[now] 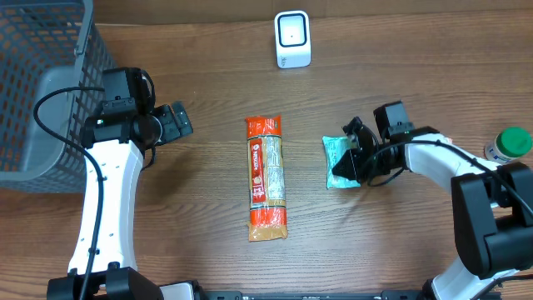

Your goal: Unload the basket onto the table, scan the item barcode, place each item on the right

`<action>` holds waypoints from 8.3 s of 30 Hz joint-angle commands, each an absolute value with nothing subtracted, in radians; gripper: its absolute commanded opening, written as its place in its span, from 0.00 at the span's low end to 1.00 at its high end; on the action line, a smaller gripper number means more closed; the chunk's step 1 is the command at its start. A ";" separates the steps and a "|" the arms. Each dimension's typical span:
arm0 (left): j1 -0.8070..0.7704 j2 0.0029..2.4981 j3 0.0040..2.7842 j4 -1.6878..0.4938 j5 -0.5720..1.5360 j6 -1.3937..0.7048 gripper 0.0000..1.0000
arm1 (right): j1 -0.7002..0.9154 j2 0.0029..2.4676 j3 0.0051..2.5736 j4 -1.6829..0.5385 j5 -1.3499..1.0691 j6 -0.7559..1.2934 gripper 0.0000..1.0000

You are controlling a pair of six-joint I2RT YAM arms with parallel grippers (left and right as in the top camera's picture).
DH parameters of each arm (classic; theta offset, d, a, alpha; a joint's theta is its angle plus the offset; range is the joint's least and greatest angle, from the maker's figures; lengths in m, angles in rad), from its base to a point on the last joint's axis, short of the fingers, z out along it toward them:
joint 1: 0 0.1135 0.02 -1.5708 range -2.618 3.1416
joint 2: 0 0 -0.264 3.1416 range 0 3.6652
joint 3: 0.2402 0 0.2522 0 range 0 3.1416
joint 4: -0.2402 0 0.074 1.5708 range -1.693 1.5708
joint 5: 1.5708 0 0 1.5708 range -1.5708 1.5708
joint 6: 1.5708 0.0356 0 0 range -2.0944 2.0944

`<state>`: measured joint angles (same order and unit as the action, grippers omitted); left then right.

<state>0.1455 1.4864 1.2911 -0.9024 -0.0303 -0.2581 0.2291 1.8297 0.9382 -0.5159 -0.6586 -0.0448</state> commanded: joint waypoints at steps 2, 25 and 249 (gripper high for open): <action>0.144 1.486 1.296 -0.902 -0.027 -0.247 1.00 | 0.231 1.839 0.880 -0.479 -0.500 0.040 0.04; 0.144 1.486 1.296 -0.902 -0.026 -0.247 1.00 | 0.131 1.805 1.078 -0.713 -0.771 -0.136 0.04; 0.144 1.486 1.296 -0.902 -0.027 -0.247 1.00 | 0.596 2.363 2.001 0.160 0.882 -0.653 0.04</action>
<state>0.1455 1.4868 1.2911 -0.9028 -0.0307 -0.2581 0.5972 2.3329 1.9781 0.0647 0.7765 -0.5743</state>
